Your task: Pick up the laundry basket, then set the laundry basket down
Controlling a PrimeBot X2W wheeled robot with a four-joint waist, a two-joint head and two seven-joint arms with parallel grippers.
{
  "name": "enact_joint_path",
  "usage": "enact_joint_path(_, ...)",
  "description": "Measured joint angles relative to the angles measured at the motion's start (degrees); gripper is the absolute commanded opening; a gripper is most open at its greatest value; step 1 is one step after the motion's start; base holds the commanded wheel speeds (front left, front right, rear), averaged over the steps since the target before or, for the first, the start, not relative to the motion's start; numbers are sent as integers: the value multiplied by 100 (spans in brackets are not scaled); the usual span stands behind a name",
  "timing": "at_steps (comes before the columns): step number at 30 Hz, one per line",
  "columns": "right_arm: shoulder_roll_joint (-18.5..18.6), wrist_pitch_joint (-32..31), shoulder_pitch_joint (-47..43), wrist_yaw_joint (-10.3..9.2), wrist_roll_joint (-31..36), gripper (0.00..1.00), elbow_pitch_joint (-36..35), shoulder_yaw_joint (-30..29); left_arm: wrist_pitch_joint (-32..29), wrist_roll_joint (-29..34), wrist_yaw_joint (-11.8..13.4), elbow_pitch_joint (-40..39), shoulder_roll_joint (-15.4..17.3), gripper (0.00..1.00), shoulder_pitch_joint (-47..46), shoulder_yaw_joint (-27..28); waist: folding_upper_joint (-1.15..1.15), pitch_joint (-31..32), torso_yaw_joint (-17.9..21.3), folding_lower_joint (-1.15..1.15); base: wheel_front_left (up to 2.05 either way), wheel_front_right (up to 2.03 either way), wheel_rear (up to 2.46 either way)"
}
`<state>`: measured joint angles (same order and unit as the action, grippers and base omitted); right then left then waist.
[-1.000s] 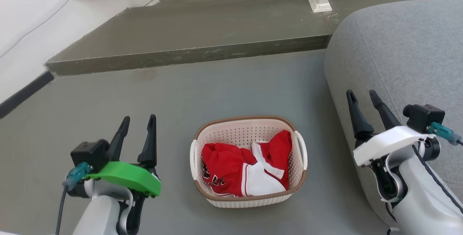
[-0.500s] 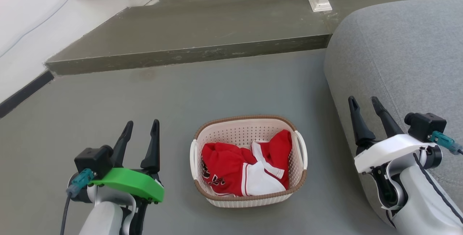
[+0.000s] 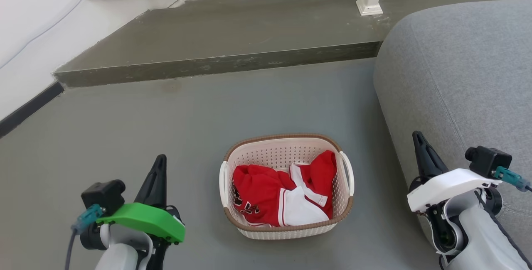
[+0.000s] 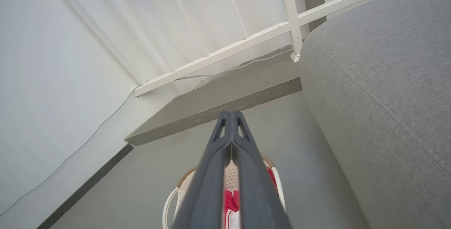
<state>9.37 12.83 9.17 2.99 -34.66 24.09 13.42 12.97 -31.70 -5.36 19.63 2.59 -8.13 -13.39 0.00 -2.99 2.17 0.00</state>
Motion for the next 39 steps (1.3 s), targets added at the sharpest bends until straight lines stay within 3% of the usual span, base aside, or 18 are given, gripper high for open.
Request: enact_joint_path(39, -237, -748, -34, 121, -2060, 0, -221, -776, -738, -2197, -25, -85, -14, 0, 23, 630, 0, 105, -79, 0, 0, 0, 0)
